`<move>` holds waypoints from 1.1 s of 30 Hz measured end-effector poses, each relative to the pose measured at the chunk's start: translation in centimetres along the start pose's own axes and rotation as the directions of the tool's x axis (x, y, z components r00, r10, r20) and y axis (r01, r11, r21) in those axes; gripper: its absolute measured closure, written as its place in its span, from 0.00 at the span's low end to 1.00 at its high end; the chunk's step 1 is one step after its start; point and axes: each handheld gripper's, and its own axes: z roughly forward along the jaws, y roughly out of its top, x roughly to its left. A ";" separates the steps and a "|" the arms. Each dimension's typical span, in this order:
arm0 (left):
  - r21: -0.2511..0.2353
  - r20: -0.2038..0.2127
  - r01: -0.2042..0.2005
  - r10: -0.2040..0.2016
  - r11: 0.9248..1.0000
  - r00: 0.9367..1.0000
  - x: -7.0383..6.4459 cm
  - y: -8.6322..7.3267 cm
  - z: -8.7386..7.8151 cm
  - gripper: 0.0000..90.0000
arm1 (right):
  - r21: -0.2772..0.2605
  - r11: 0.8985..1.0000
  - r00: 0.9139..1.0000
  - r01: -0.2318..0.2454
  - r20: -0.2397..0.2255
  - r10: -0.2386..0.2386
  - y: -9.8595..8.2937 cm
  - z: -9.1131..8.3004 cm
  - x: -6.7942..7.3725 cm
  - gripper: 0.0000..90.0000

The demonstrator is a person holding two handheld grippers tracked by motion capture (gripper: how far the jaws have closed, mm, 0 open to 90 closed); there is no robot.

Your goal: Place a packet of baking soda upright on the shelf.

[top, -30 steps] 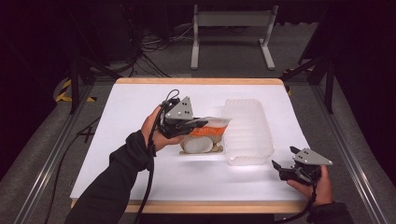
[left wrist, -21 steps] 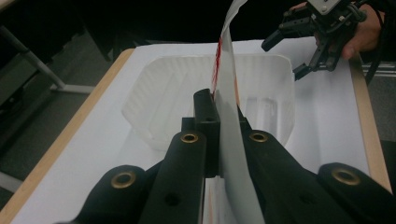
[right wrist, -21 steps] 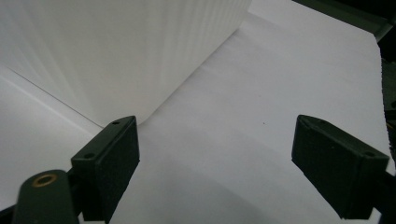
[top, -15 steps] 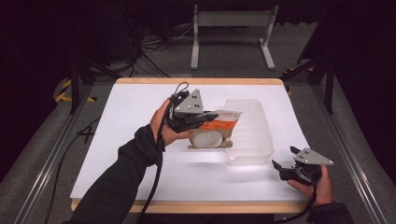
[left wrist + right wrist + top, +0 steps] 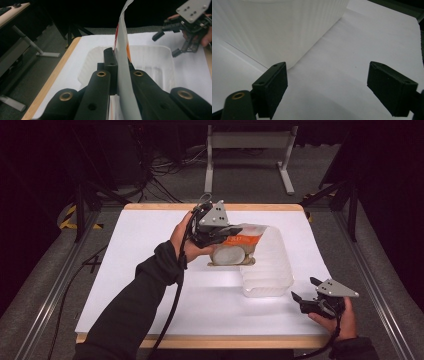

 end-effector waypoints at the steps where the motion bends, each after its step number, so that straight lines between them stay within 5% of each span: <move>1: -0.001 -0.001 0.007 -0.007 1.000 1.000 0.2 0.1 0.4 1.00 | 0.000 1.000 1.000 -0.004 -0.003 0.004 0.0 0.0 0.0 0.20; 16: -0.033 0.011 -0.008 0.008 0.999 1.000 0.5 2.1 5.4 1.00 | -0.005 1.000 1.000 -0.014 -0.010 0.014 -0.1 0.0 -0.2 0.20; 33: -0.051 0.061 0.047 -0.044 0.998 0.997 -0.7 2.6 10.3 1.00 | -0.001 1.000 1.000 -0.014 -0.010 0.014 -0.2 -0.1 -0.2 0.20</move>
